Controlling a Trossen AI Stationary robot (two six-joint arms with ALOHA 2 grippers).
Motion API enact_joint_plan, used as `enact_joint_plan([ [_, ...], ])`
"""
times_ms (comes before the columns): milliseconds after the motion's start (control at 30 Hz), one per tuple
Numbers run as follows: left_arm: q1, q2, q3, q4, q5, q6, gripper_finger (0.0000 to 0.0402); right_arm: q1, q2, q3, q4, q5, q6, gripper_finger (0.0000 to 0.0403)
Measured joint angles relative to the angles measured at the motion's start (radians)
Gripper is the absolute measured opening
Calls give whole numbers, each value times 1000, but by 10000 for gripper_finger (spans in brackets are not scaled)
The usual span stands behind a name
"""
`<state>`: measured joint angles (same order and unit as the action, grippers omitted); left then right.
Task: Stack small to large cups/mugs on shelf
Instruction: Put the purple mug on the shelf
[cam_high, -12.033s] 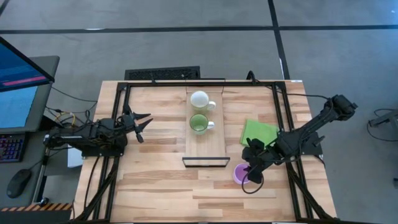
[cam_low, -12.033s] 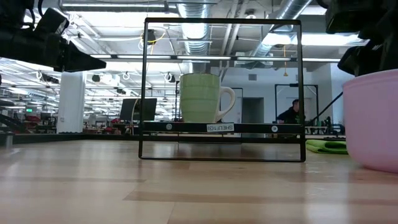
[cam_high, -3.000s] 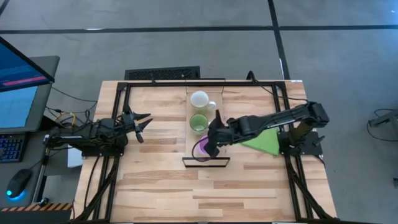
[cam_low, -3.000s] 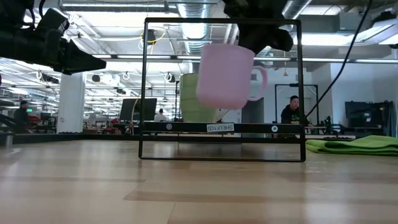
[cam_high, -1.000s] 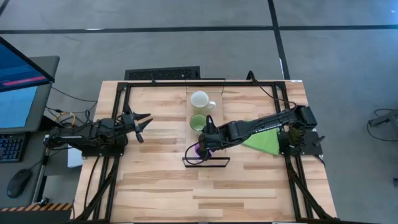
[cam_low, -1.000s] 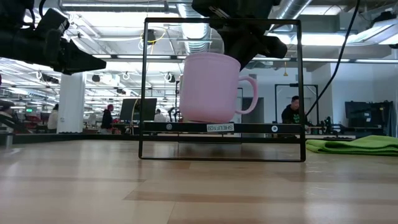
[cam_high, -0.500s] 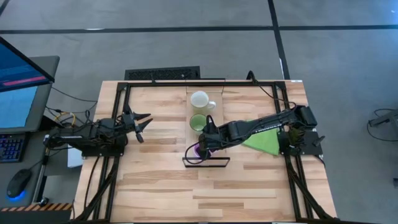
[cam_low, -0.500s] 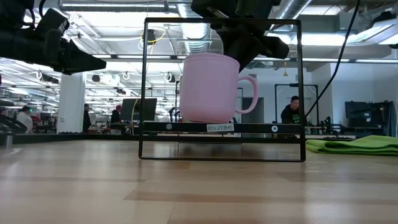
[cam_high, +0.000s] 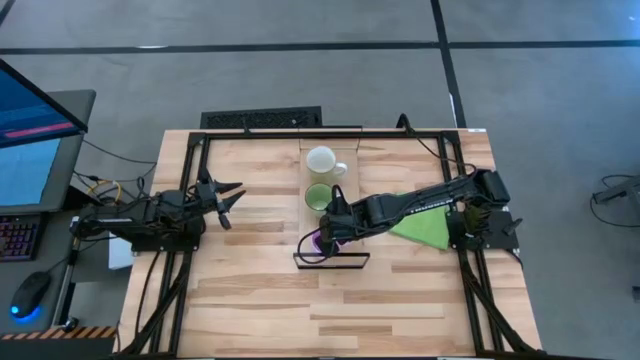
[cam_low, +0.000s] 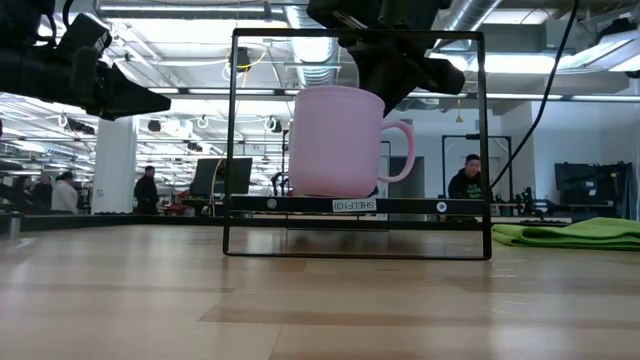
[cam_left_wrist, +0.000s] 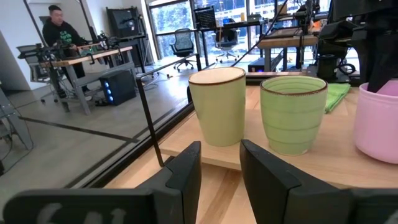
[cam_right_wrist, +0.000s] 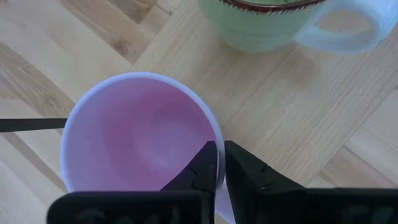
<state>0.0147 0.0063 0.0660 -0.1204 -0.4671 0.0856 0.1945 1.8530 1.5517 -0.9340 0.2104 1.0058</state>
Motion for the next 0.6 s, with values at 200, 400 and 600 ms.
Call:
enact_joint_plan([
  [200, 0, 0, 0, 0, 0, 0, 103, 0, 0, 0, 0, 0, 0, 52],
  [400, 0, 0, 0, 0, 0, -14, 103, 0, 0, 0, 7, 0, -1, 52],
  [600, 0, 0, 0, 0, 0, -27, 103, 0, 0, 0, 31, 0, -10, 52],
])
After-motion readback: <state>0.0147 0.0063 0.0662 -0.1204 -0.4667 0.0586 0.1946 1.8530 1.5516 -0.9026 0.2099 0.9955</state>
